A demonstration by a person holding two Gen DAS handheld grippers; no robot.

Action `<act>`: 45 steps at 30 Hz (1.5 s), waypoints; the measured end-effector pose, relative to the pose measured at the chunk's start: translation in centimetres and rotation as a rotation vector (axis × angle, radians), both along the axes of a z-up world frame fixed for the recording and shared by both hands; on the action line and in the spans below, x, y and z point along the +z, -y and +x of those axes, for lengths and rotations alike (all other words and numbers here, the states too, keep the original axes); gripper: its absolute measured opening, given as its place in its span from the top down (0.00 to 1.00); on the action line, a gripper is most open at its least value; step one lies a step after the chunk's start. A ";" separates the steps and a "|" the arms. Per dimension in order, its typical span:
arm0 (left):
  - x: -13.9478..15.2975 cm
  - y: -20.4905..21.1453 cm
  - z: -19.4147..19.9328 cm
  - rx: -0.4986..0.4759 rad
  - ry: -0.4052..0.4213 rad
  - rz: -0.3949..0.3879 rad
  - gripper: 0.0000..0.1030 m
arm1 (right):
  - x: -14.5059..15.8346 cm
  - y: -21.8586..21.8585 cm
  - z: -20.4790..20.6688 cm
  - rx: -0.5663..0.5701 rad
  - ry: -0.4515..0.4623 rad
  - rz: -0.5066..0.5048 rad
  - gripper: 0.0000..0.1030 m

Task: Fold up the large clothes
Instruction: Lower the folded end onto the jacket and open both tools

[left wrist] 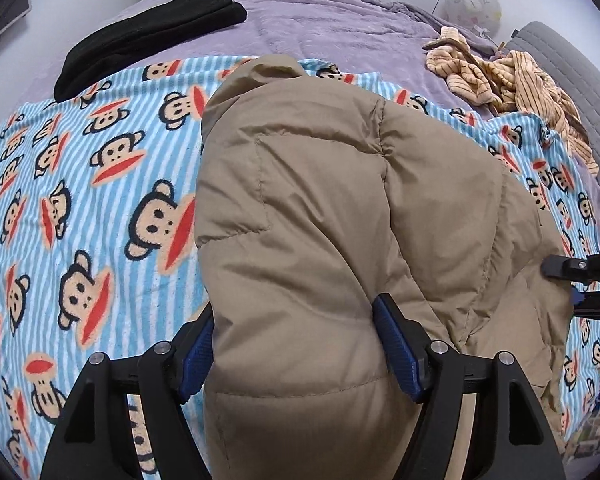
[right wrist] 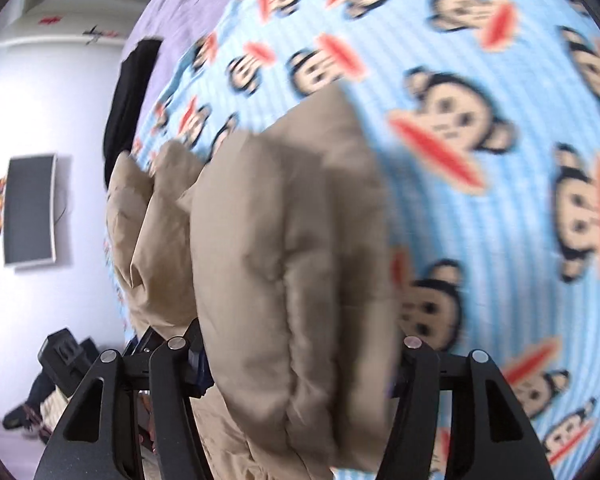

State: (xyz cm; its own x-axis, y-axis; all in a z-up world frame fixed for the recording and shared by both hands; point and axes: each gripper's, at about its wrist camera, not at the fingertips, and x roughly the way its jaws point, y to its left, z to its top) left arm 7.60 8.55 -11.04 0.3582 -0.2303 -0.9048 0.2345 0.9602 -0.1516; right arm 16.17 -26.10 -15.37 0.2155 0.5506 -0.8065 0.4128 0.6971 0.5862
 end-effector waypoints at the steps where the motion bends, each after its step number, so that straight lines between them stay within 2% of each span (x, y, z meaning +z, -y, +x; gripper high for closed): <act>1: 0.0 -0.1 0.0 0.007 -0.004 -0.003 0.27 | 0.9 -0.2 -1.0 -0.006 0.023 -0.026 0.39; 2: 0.0 0.0 0.0 0.012 -0.006 -0.004 0.27 | 2.2 0.1 -1.2 -0.011 0.059 -0.051 0.42; 3: 0.0 0.0 0.0 0.016 -0.007 0.000 0.27 | 3.7 -0.2 -1.4 -0.005 0.102 -0.075 0.52; 4: 0.0 0.1 0.0 0.018 -0.007 0.006 0.27 | 5.0 -0.8 -1.5 0.013 0.146 -0.087 0.58; 6: -0.1 0.3 0.0 0.022 -0.009 0.017 0.27 | 7.2 -1.9 -2.4 0.052 0.218 -0.109 0.60; 10: -0.1 0.2 0.2 0.036 -0.016 0.023 0.27 | 8.9 -7.0 -2.2 0.176 0.298 -0.158 0.60; 11: 0.0 0.0 0.3 0.042 -0.020 0.025 0.27 | 9.5 -6.4 -4.7 0.202 0.297 -0.175 0.60; 13: 0.9 -0.6 0.4 0.059 -0.024 0.021 0.27 | 8.0 -7.6 -3.9 0.220 0.269 -0.200 0.61; 17: 4.3 -2.3 1.3 0.092 0.092 -0.023 0.27 | 3.7 -6.0 -2.1 0.168 0.163 -0.236 0.60; 19: 4.8 -2.4 2.9 0.095 0.108 -0.024 0.27 | 1.8 -5.2 -1.4 0.156 0.118 -0.258 0.60; 24: 1.1 0.9 5.3 0.009 -0.010 -0.001 0.27 | -0.9 -3.0 -0.9 0.125 0.061 -0.276 0.60; 26: 0.0 2.7 4.6 -0.030 0.027 0.083 0.26 | -1.5 -1.9 -1.0 0.102 0.039 -0.263 0.60; 27: -0.2 3.2 4.1 -0.042 0.036 0.100 0.24 | -1.6 -1.1 -1.4 0.083 0.024 -0.249 0.60; 31: -0.5 2.9 3.7 -0.033 0.033 0.083 0.24 | 0.8 0.7 -3.1 0.051 0.032 -0.245 0.60; 36: -0.6 2.9 3.8 -0.027 0.028 0.088 0.23 | 7.1 0.0 -7.1 0.072 0.159 -0.331 0.58; 38: -0.3 2.8 3.8 -0.018 0.024 0.093 0.24 | 8.8 -1.2 -8.6 0.101 0.207 -0.320 0.58; 41: 1.3 1.7 3.2 0.009 0.015 0.067 0.24 | 9.7 -3.7 -10.5 0.183 0.221 -0.257 0.58; 45: 3.5 -0.8 0.4 0.014 0.043 0.062 0.24 | 9.0 -5.9 -12.2 0.241 0.180 -0.210 0.58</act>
State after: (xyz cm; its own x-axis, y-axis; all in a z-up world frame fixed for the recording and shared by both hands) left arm 7.96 9.33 -7.58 0.3996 -0.1690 -0.9010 0.2256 0.9708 -0.0820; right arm 3.97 -20.22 -6.39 0.2486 0.4290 -0.8685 0.1248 0.8749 0.4679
